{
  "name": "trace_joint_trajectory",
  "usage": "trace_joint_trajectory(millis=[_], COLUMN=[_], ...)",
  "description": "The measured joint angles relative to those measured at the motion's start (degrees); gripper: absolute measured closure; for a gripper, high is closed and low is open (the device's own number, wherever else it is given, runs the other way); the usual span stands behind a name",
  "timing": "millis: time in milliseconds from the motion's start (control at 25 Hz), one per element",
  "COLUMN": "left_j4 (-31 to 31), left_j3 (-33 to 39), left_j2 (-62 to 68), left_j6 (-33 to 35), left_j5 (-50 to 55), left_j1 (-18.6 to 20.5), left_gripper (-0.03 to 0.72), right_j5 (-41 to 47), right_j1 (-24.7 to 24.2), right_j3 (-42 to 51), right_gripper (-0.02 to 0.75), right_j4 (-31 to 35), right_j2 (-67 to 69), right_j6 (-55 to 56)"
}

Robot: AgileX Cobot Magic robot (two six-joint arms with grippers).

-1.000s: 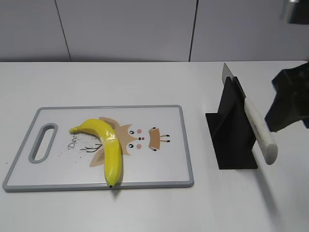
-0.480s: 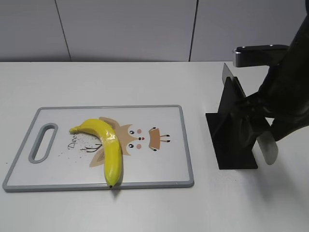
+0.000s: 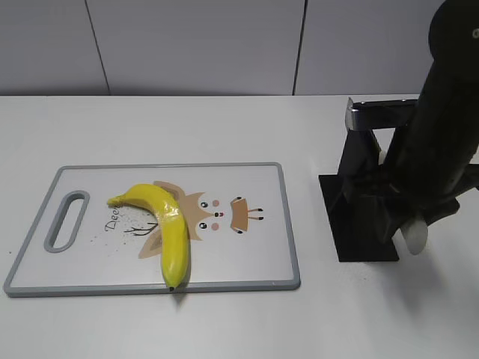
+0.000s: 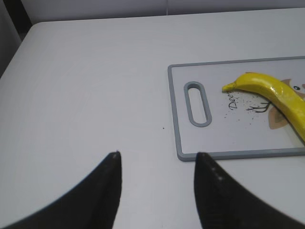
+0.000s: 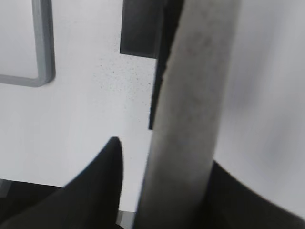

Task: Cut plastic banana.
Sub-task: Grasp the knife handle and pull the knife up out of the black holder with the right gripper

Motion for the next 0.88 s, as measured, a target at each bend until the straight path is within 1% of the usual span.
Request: trace_joint_trajectory(millis=[40, 80, 360, 640, 880], left_j4=[0.00, 0.00, -0.04, -0.04, -0.04], left_j3=[0.00, 0.00, 0.00, 0.00, 0.00], left_j2=[0.00, 0.00, 0.00, 0.00, 0.00], left_j6=[0.00, 0.00, 0.00, 0.00, 0.00], left_j5=[0.00, 0.00, 0.00, 0.00, 0.00], left_j1=[0.00, 0.00, 0.00, 0.00, 0.00], left_gripper=[0.208, 0.208, 0.208, 0.208, 0.208], right_j5=[0.17, 0.48, 0.53, 0.56, -0.67], right_j1=[0.00, -0.06, -0.27, -0.27, -0.05], right_j3=[0.00, 0.00, 0.00, 0.05, 0.05], right_gripper=[0.486, 0.533, 0.538, 0.539, 0.541], right_j4=[0.14, 0.03, 0.56, 2.12, -0.15], right_j2=[0.00, 0.00, -0.41, -7.36, -13.64], right_j6=[0.17, 1.05, 1.92, 2.59, 3.30])
